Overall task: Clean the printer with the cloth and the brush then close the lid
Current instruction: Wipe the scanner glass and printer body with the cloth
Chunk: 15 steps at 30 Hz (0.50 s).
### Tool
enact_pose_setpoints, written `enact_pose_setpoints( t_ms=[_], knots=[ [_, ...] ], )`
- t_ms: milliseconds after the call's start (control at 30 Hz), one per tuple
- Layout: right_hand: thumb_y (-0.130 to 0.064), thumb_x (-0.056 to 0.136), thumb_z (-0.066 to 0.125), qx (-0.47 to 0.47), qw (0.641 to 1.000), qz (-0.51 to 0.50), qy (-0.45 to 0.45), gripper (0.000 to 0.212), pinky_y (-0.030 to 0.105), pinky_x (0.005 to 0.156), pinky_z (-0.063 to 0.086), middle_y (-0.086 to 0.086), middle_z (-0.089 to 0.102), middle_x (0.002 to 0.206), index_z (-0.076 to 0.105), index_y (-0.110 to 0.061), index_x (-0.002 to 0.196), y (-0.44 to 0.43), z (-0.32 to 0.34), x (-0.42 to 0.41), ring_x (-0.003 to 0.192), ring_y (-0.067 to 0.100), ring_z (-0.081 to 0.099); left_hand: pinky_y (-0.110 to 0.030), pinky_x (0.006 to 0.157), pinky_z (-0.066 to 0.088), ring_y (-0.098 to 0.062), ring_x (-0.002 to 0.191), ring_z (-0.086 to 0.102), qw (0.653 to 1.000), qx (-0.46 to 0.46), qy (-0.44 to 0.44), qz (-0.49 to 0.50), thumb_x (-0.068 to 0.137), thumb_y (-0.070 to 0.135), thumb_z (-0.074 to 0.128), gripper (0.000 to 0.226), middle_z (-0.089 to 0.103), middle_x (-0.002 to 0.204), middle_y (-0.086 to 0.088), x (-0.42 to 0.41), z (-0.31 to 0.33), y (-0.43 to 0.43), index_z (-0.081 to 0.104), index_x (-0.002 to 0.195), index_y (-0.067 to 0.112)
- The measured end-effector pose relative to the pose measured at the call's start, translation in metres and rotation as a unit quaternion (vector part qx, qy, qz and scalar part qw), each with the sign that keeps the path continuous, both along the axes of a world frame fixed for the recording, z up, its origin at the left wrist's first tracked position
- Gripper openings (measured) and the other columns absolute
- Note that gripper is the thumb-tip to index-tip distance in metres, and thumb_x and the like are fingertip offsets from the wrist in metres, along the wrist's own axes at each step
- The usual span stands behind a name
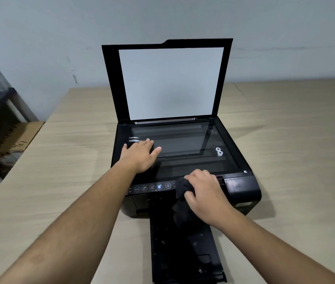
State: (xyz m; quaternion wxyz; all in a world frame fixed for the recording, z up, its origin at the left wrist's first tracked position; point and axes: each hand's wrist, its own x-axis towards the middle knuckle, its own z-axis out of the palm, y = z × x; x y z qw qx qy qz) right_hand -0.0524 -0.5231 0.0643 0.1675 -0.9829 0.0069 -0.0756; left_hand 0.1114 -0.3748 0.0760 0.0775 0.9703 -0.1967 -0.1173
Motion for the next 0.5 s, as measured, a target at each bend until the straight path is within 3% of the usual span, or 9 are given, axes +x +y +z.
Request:
enact_pose_setpoints(
  t_ms=[133,200,300,367,467,500],
  knots=[
    [-0.033,0.07,0.031,-0.096,0.995,0.021,0.001,0.051,0.035,0.086,0.04,0.004,0.059,0.098,0.063,-0.012,0.104,-0.03,-0.001,-0.006,0.096,0.027,0.053,-0.051,0.117,0.005,-0.016,0.146,0.017,1.0,0.001,-0.004,-0.004,0.097,0.054,0.018,0.062,0.017,0.159,0.007,0.0,-0.001,0.0,0.022,0.15,0.023],
    [-0.032,0.074,0.037,-0.116,0.992,-0.037,0.024,0.04,0.036,0.084,0.042,0.006,0.058,0.095,0.063,-0.011,0.096,-0.051,0.003,-0.01,0.096,0.028,0.053,-0.051,0.117,0.005,-0.016,0.146,0.016,1.0,0.002,-0.004,-0.007,0.097,0.055,0.017,0.062,0.016,0.159,0.007,-0.001,-0.002,0.001,0.021,0.15,0.023],
    [-0.02,0.079,0.053,0.016,0.989,-0.142,-0.036,0.023,0.036,0.086,0.043,0.007,0.058,0.097,0.062,-0.009,0.097,-0.07,0.012,-0.004,0.098,0.028,0.052,-0.051,0.117,0.005,-0.016,0.146,0.016,1.0,-0.002,-0.007,-0.008,0.097,0.054,0.017,0.062,0.015,0.159,0.006,0.0,-0.001,0.0,0.021,0.151,0.023],
    [-0.013,0.079,0.056,0.105,0.972,-0.18,-0.106,0.033,0.036,0.091,0.043,0.009,0.061,0.105,0.059,-0.01,0.112,-0.063,0.016,0.01,0.103,0.029,0.053,-0.051,0.117,0.006,-0.016,0.146,0.016,1.0,-0.004,-0.007,-0.01,0.097,0.054,0.017,0.062,0.015,0.159,0.007,0.001,-0.002,0.0,0.021,0.15,0.023],
    [-0.012,0.081,0.059,0.185,0.974,-0.107,-0.072,0.038,0.033,0.093,0.044,0.005,0.066,0.112,0.055,-0.022,0.118,-0.03,0.013,0.03,0.106,0.027,0.059,-0.051,0.117,0.007,-0.015,0.146,0.017,1.0,-0.012,-0.004,-0.012,0.098,0.052,0.017,0.058,0.017,0.159,0.008,0.003,-0.003,0.002,0.024,0.15,0.024],
    [-0.017,0.083,0.06,0.159,0.985,-0.055,-0.05,0.036,0.031,0.098,0.041,0.003,0.066,0.117,0.056,-0.025,0.118,-0.021,0.009,0.033,0.112,0.024,0.058,-0.052,0.117,0.007,-0.015,0.145,0.018,1.0,-0.02,-0.003,-0.014,0.099,0.05,0.018,0.056,0.019,0.158,0.009,0.004,-0.002,0.003,0.026,0.149,0.025]
  ],
)
